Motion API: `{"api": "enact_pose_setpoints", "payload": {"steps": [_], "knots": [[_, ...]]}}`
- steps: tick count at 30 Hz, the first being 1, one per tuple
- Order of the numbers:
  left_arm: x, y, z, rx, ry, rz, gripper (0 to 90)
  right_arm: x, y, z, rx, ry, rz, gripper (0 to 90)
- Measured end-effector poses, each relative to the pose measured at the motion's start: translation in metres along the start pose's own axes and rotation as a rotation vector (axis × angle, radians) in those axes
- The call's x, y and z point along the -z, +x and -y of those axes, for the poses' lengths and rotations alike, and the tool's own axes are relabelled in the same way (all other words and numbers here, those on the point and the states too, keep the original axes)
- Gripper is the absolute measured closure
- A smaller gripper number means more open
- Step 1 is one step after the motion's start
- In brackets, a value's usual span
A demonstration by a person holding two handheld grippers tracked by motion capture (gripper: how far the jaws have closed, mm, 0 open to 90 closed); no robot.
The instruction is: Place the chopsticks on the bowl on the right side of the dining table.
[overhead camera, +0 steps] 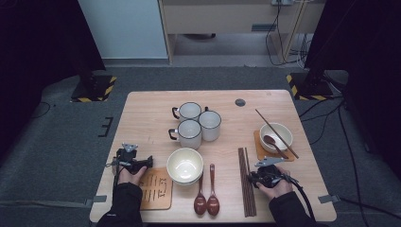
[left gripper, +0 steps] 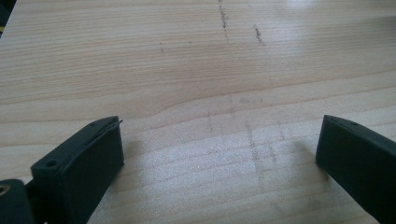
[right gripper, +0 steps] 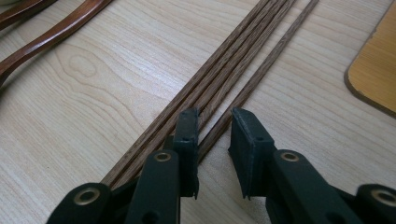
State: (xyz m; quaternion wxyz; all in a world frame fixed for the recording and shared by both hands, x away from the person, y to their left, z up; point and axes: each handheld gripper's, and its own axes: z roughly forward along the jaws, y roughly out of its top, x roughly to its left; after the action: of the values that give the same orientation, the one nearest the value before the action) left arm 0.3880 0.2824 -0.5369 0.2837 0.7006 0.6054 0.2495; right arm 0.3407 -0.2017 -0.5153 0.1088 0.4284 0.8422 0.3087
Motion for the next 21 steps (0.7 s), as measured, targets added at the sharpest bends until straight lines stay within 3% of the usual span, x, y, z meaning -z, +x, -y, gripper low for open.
{"api": "enact_pose_setpoints", "payload": {"steps": [21], "knots": [[0.0,0.0,0.0,0.0,0.0,0.0,0.0,0.007,-0.011,0.006,-0.034,0.014,0.045,79.8]]}}
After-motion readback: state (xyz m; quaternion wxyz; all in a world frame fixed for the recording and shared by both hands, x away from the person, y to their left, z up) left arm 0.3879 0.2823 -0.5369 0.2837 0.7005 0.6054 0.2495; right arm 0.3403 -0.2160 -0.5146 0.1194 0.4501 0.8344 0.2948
